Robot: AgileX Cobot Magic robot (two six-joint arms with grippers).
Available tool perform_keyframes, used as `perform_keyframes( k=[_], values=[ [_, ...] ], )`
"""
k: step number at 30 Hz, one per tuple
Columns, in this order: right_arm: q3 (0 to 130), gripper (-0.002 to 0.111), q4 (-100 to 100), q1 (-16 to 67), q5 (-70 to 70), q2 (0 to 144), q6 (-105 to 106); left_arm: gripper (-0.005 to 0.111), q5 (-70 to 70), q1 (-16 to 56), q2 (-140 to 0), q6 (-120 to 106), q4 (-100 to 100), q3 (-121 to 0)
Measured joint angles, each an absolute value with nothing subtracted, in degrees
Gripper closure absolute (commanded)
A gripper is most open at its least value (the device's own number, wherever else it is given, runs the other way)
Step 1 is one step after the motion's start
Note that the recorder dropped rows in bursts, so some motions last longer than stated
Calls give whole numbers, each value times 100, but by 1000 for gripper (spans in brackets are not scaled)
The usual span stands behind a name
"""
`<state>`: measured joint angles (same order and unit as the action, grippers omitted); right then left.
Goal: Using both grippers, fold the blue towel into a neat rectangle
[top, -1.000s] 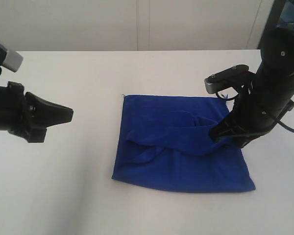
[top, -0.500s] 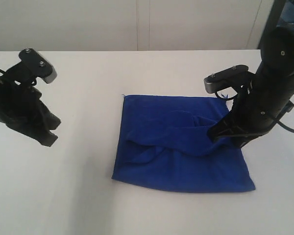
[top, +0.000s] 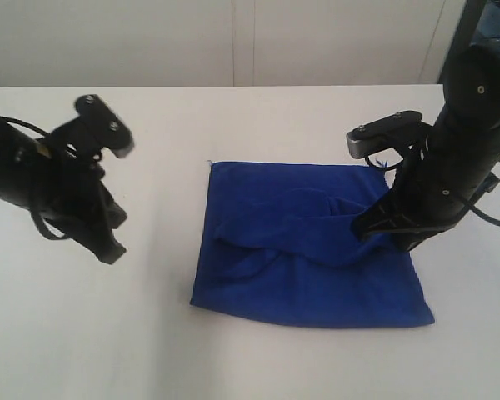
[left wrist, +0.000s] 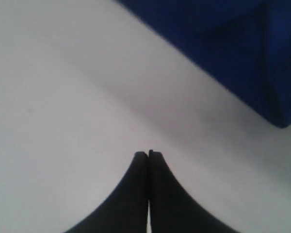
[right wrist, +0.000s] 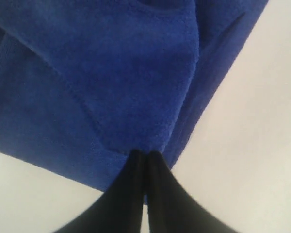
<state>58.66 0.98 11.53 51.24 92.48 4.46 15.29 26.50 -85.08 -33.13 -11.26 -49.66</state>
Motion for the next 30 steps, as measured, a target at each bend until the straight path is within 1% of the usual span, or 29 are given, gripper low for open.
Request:
perform_keyframes(
  k=[2, 8, 9, 10, 12, 15, 16, 19, 20, 21, 30],
  values=[
    [5866, 108, 89, 1153, 5124, 9248, 446, 107, 1251, 2877, -8739, -3673, -1243, -4966],
    [5866, 108, 75, 1153, 5124, 9248, 446, 106, 332, 3123, -9619, -3933, -1258, -4975],
    [5866, 108, 75, 1153, 5124, 9248, 446, 105, 161, 3181, -9730, -3979, -1258, -4975],
    [5866, 108, 75, 1153, 5124, 9248, 446, 102, 0, 3247, -9819, -4033, -1258, -4975],
    [5866, 108, 75, 1153, 5124, 9248, 446, 92, -276, 3408, -9921, -4184, -1222, -4975],
    [5866, 108, 75, 1153, 5124, 9248, 446, 74, -562, 3640, -9975, -4344, -1139, -4975],
    [5866, 108, 75, 1153, 5124, 9248, 446, 66, -625, 3698, -9975, -4374, -1110, -4975],
    [5866, 108, 75, 1153, 5124, 9248, 446, 52, -781, 3852, -9984, -4414, -1098, -4975],
    [5866, 108, 75, 1153, 5124, 9248, 446, 50, -820, 3866, -9998, -4424, -1098, -4975],
    [5866, 108, 75, 1153, 5124, 9248, 446, 49, -855, 3882, -10013, -4423, -1098, -4975],
    [5866, 108, 75, 1153, 5124, 9248, 446, 49, -1365, 3987, -10285, -4322, -980, -4975]
  ],
)
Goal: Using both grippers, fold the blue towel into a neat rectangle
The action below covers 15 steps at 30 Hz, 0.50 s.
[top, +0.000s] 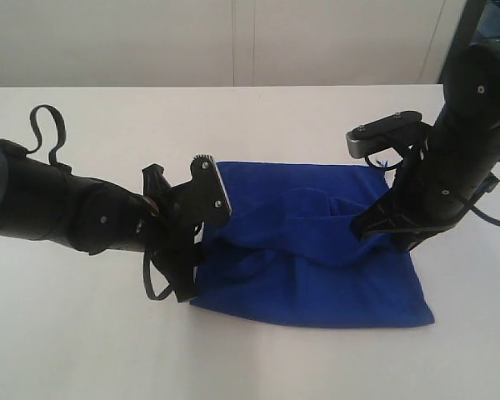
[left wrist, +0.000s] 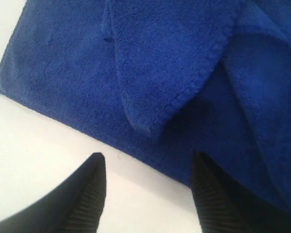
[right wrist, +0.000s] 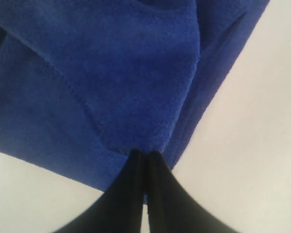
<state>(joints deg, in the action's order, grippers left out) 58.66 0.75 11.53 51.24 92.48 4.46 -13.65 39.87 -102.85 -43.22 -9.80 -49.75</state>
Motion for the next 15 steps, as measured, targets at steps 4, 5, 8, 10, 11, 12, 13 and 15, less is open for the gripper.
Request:
perform_keyframes(
  k=[4, 5, 8, 10, 11, 12, 13, 15],
  values=[
    [5866, 108, 75, 1153, 5124, 9248, 446, 49, -1565, 3987, -10353, -3956, -721, -5016],
    [5866, 108, 75, 1153, 5124, 9248, 446, 49, -1630, 3987, -10363, -3715, -533, -5065],
    [5866, 108, 75, 1153, 5124, 9248, 446, 49, -1759, 3987, -10363, -3340, -257, -5170],
    [5866, 108, 75, 1153, 5124, 9248, 446, 49, -1700, 3987, -10363, -3248, -185, -5183],
    [5866, 108, 64, 1153, 5124, 9248, 446, 49, -1611, 3987, -10363, -3240, -148, -5183],
    [5866, 108, 64, 1153, 5124, 9248, 446, 49, -1463, 3987, -10363, -3225, -60, -5183],
    [5866, 108, 64, 1153, 5124, 9248, 446, 49, -1406, 3987, -10363, -3221, -37, -5183],
    [5866, 108, 54, 1153, 5124, 9248, 446, 49, -1434, 3987, -10376, -3221, 0, -5183]
  ],
)
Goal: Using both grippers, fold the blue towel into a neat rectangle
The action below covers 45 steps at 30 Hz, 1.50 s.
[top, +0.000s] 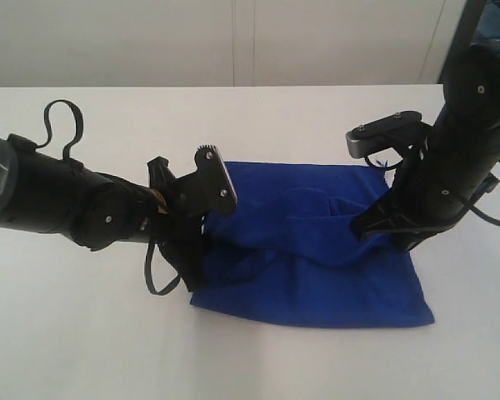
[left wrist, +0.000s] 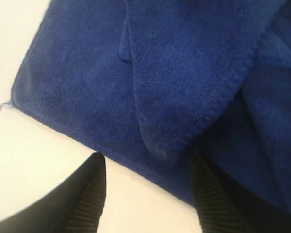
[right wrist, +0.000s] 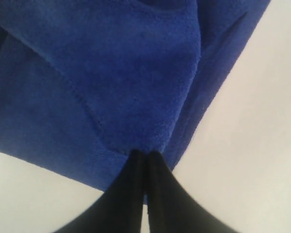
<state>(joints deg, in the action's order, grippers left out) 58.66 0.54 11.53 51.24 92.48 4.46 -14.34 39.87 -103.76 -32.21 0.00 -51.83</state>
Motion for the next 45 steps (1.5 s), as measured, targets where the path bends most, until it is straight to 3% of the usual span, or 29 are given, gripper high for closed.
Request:
perform_keyframes(
  k=[8, 11, 13, 17, 29, 45],
  values=[
    [5866, 108, 54, 1153, 5124, 9248, 446, 54, -1666, 3987, -10619, -3221, 0, -5196],
    [5866, 108, 54, 1153, 5124, 9248, 446, 71, -1849, 3987, -10647, -3197, 0, -5196],
    [5866, 108, 54, 1153, 5124, 9248, 446, 89, -1903, 3987, -10720, -3197, 0, -5196],
    [5866, 108, 54, 1153, 5124, 9248, 446, 107, -1936, 3987, -10891, -3164, 0, -5196],
    [5866, 108, 54, 1153, 4771, 9102, 446, 107, -1602, 3987, -10214, -2849, 0, -5196],
    [5866, 108, 32, 1153, 5736, 6784, 446, 107, 1974, 3987, -6952, -2039, -288, -5196]
  ],
)
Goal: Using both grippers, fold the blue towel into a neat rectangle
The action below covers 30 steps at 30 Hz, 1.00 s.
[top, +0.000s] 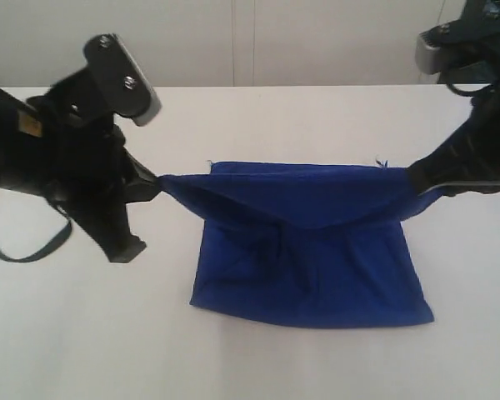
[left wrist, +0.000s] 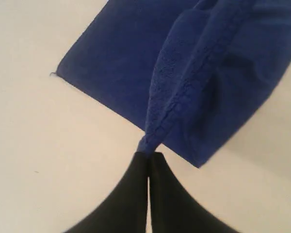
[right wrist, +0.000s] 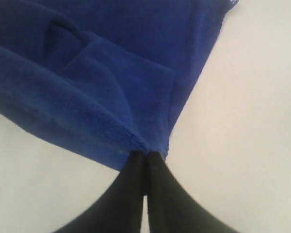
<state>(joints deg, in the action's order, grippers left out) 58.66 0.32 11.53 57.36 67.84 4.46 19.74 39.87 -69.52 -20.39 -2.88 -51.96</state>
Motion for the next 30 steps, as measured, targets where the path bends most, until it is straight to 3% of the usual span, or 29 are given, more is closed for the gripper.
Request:
perform_keyframes(
  k=[12, 30],
  values=[
    [5866, 108, -843, 1153, 6955, 4845, 602, 107, 4126, 3987, -5193, -3339, -3458, -5196],
    [5403, 108, -1922, 1153, 7030, 3077, 632, 107, 5525, 3987, -4051, -3372, -4492, -5196]
  ],
)
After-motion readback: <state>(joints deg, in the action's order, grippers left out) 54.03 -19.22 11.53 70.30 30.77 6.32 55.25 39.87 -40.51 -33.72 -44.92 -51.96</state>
